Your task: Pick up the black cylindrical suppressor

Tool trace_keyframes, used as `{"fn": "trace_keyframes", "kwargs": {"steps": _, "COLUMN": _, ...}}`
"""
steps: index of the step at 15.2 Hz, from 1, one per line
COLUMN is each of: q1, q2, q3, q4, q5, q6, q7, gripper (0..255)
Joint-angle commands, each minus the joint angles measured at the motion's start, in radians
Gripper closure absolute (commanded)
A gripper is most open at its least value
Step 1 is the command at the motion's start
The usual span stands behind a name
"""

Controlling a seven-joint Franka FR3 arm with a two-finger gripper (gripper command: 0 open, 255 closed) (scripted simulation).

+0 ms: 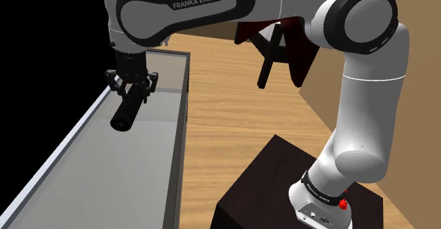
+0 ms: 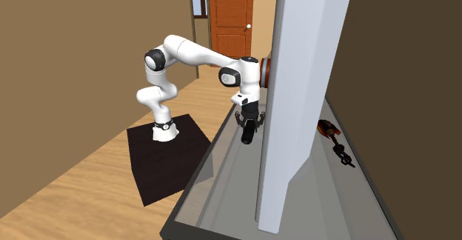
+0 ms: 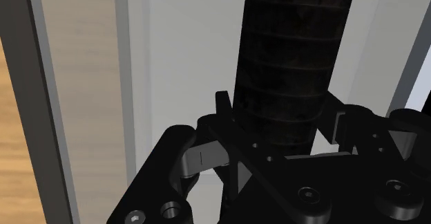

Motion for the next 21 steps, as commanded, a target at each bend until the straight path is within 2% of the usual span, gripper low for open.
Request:
{"fn": "trace_keyframes", "kwargs": {"steps": 1, "q1": 0.000, "q2": 0.001, "q3": 0.000, "q4": -0.001, "q5": 0.000, "q6": 0.001, "q7": 0.000, "gripper": 255}}
{"fn": "trace_keyframes", "kwargs": {"steps": 8, "q1": 0.001, "q2": 0.002, "q3": 0.000, "q4": 0.002, "q5": -0.001, "q6": -0.001, "q7": 0.001, "gripper": 255}}
{"fn": "trace_keyframes", "kwargs": {"steps": 21, "q1": 0.012, "q2": -0.010, "q3": 0.007, "q4": 0.161, "q5": 0.009, "q6": -0.170, "q7": -0.005, "gripper": 255}}
